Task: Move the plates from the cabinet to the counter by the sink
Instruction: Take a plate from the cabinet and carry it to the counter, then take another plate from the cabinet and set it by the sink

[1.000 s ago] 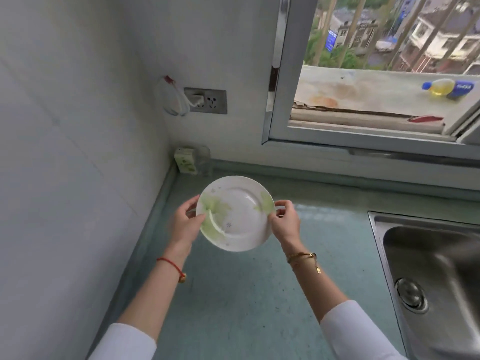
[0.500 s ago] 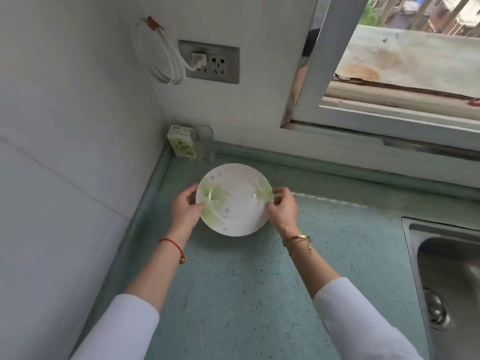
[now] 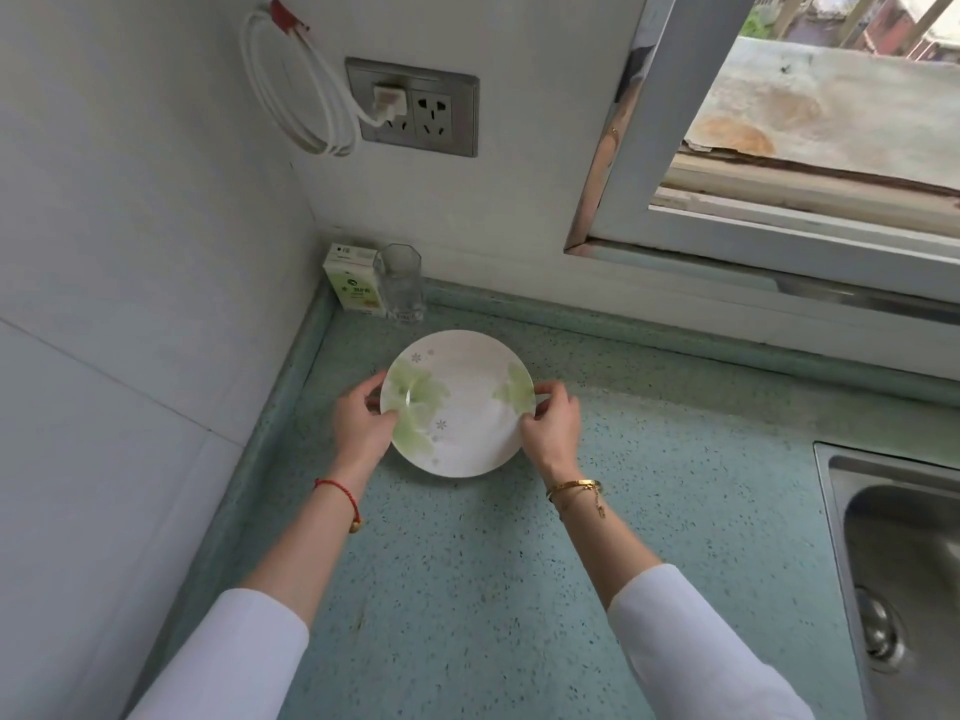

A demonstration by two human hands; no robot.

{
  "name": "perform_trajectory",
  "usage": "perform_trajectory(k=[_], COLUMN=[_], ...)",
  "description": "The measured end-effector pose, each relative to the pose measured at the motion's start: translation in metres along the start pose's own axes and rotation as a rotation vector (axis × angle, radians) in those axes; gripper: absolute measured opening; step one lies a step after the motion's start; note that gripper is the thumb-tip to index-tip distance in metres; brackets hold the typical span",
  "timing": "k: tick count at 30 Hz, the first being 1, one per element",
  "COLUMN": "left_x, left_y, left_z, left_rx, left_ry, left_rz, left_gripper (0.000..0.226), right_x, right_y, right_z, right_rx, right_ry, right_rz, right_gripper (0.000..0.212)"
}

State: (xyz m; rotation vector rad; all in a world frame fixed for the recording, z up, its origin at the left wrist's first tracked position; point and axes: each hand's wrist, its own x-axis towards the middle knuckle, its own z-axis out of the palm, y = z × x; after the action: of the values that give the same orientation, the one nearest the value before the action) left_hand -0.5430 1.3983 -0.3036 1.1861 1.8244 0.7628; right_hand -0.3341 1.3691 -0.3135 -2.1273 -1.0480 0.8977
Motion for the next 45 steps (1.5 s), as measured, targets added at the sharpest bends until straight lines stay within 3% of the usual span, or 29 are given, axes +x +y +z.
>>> perform_trajectory(k=[12,19,25,37,45], left_x=[0.008,-0.012,-0.064,-0.191,-0.299], left_y=[-0.007,-0.007,0.013,0.057,0.071], left_z=[-0.003,-0.018,-0.041,-0.091,-0.105], left_rx=[0.041,-0.070,-0.184,-0.319,-0.466], left_ry=[-0.041,-0.025,0.017,-0.023,0.106], left_rz=[0.029,0.006,0.157,0.290,0.329], left_gripper=[0.060,0.056,0.043,0.031,0.030], right_x=[-0.003,-0.019,-0.060,-0.168,-0.231], right_y=[-0.004,-0.008,-0.023,-0.057,-0.049], right_z=[0.003,-0.014,-0.043,-0.127,-0.178], right_rx=[0.016,0.050,0.224,0.590,0.604], right_ry=[-0.013,0.004,-0.001,-0.196,-0.317], right_rz=[0.004,0.018,0.001,-0.095,-0.257], right_gripper=[0.042,0.040,0.031,0.029,0.027])
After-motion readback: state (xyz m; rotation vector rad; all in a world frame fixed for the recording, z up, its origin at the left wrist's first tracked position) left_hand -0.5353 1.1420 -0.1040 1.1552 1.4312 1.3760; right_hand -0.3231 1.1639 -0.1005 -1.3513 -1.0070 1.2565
